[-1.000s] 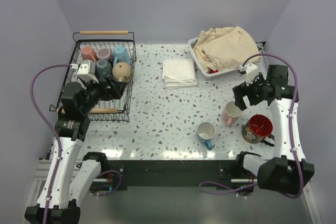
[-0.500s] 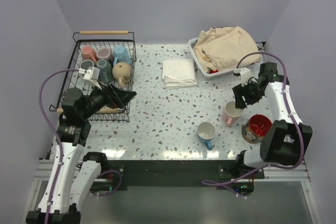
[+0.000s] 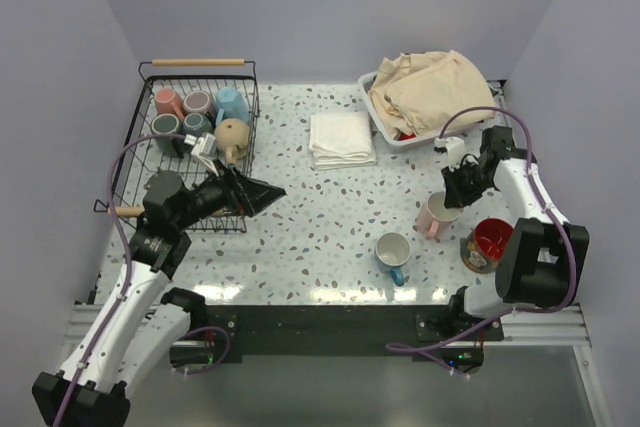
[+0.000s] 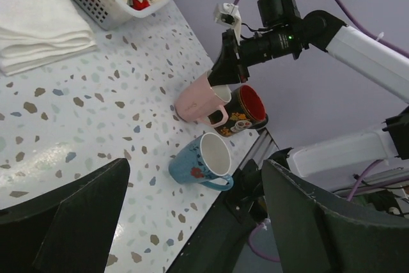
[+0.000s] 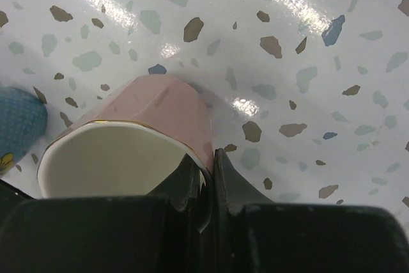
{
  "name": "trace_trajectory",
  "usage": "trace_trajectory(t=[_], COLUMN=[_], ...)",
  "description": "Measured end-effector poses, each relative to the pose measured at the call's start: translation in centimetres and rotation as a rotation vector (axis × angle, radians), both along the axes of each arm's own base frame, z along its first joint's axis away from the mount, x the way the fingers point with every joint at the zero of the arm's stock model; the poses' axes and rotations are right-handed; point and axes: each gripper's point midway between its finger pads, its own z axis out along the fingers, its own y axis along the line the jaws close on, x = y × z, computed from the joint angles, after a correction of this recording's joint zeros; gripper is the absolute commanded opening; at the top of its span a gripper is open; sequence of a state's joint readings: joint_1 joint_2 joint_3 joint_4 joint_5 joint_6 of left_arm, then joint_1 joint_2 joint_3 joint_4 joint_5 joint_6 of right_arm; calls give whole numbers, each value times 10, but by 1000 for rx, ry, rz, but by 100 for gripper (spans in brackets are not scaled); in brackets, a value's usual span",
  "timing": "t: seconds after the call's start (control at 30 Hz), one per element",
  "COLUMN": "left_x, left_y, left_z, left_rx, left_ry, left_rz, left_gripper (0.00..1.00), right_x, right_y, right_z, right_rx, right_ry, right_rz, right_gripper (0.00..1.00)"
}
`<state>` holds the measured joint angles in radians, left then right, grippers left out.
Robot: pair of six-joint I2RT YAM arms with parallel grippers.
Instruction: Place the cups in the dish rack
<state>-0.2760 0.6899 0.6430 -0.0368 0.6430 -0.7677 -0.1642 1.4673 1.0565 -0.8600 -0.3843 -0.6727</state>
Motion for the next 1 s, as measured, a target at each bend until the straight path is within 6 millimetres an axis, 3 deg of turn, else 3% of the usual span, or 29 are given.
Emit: trace_trajectory(t=[0.13,0.23,0.3,0.43,0.6,0.8,1.0], left_x=[-6,-12,-15,-19,-20,-21,-22], left_y=[-19,-37,-51,-83,-128,-178,-203], left_z=[6,14,18,17,19,66,113], left_rx=[-42,-86,-114,-163,-193,-285,-391], left_ry=[9,6,13,55,117,77,34], left_rz=[-57,-112,-148,-223,-308,-394,-422], left_gripper=[89,89,89,89,90,90,86], right_x=[-2,1,10,32,40,37,8], right_y=[2,5,8,20,50,95,144], right_z=[4,26,55,136,226,305,349], right_rx=[7,20,34,97,275,621,882], right_ry=[-7,-45,-120,-348,-580,-756,-809], right_rz=[9,10,7,-2,-2,44,192], right_gripper=[0,0,0,0,0,0,0])
